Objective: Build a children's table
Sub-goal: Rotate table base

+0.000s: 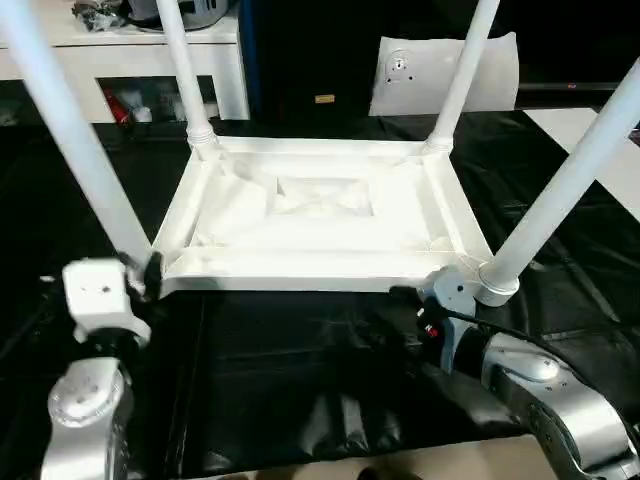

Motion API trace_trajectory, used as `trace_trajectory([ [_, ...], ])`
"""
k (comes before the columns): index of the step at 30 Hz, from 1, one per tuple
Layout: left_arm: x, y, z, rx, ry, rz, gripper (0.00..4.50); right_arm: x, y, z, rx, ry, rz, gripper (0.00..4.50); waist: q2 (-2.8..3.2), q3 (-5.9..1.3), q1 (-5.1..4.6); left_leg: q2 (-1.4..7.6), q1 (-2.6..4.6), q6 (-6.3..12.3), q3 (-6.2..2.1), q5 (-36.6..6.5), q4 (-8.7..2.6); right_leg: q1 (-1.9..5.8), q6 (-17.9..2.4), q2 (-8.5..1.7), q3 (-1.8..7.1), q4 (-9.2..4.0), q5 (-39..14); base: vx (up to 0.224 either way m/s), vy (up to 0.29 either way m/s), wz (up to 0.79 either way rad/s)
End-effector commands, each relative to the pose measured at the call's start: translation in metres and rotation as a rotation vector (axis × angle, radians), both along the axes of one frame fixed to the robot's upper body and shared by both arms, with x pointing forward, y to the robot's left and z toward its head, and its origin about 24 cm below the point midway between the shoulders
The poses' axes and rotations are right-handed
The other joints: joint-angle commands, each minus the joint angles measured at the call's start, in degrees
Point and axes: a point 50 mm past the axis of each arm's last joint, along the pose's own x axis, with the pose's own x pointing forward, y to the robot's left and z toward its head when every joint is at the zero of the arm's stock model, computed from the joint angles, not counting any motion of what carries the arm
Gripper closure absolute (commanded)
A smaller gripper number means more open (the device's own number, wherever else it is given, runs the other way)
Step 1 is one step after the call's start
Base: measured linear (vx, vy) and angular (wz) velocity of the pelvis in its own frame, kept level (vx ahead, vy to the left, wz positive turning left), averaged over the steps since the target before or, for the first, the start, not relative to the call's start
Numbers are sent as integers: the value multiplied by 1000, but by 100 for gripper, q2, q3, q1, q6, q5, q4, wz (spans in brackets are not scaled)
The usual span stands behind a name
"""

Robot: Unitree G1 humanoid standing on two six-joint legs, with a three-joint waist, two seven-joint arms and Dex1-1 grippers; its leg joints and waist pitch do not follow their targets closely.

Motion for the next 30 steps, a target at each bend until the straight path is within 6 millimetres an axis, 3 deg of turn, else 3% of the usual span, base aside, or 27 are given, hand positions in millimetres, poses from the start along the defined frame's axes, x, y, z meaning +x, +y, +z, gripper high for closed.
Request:
trace_trajectory([
  [1,-1,4,2,-14,-9,52,181,1,-4,3,-18,-16,-26,0,64,-313,-1,54,-79,355,43,-1201,-430,315,-683,-224,233,-409,-1730,0,0,0],
  [5,-2,2,4,-47,-29,58,151,2,-3,5,-5,-22,-34,0,60,-303,4,48,-72,366,56,-1296,-430,302,-659,-231,230,-439,-2000,0,0,0],
  [6,0,0,4,-61,-35,35,146,3,-2,5,-2,-25,-33,0,34,-300,1,43,-76,370,57,-1339,-430,300,-596,-230,225,-456,-2149,0,0,0],
  [11,4,0,3,-63,-32,13,111,4,-1,5,-1,-28,-31,0,57,-296,4,40,-61,344,44,-1406,-438,277,-448,-223,216,-483,-2350,0,0,0],
  [14,17,13,5,-87,-35,-34,78,7,-4,4,-13,-30,-57,0,34,-306,6,10,-52,338,44,-1386,-434,276,-385,-216,211,-484,-2379,0,0,0],
  [15,20,14,5,-97,-30,-67,69,7,-4,4,-17,-26,-62,0,52,-305,18,-2,-45,332,45,-1361,-432,271,-373,-219,210,-490,-2404,0,0,0],
  [17,29,16,6,-121,-15,-172,60,9,-6,0,-36,-13,-87,0,29,-322,26,12,-47,296,38,-1211,-438,277,-424,-235,226,-453,-2233,0,0,0],
  [18,31,17,6,-123,-5,-193,60,10,-6,-1,-39,-9,-95,0,50,-332,25,18,-42,272,34,-1139,-441,278,-503,-234,236,-416,-2037,0,0,0],
  [24,52,37,8,-151,58,-301,12,15,-14,-13,-100,46,-175,0,38,-373,35,14,-32,266,62,-676,-411,332,-902,-256,266,-291,-1173,0,0,0],
  [25,54,38,9,-169,63,-331,12,15,-15,-14,-105,55,-187,0,45,-372,38,11,-27,268,68,-652,-410,327,-927,-253,264,-291,-1148,0,0,0],
  [26,60,39,10,-188,77,-411,4,17,-17,-18,-126,72,-208,0,-8,-368,40,13,-34,283,77,-637,-411,339,-960,-268,269,-289,-1165,0,0,0],
  [28,68,40,14,-221,102,-538,4,19,-20,-23,-161,92,-232,0,37,-364,60,-2,4,206,75,-726,-428,317,-916,-274,270,-301,-1428,0,0,0],
  [29,70,38,16,-228,111,-604,4,21,-22,-24,-173,95,-249,0,22,-353,60,-8,4,182,78,-723,-435,316,-911,-274,271,-315,-1452,0,0,0],
  [30,73,35,21,-243,124,-695,4,24,-23,-26,-190,98,-273,0,60,-351,61,9,6,117,67,-780,-448,321,-951,-292,278,-294,-1426,0,0,0],
])
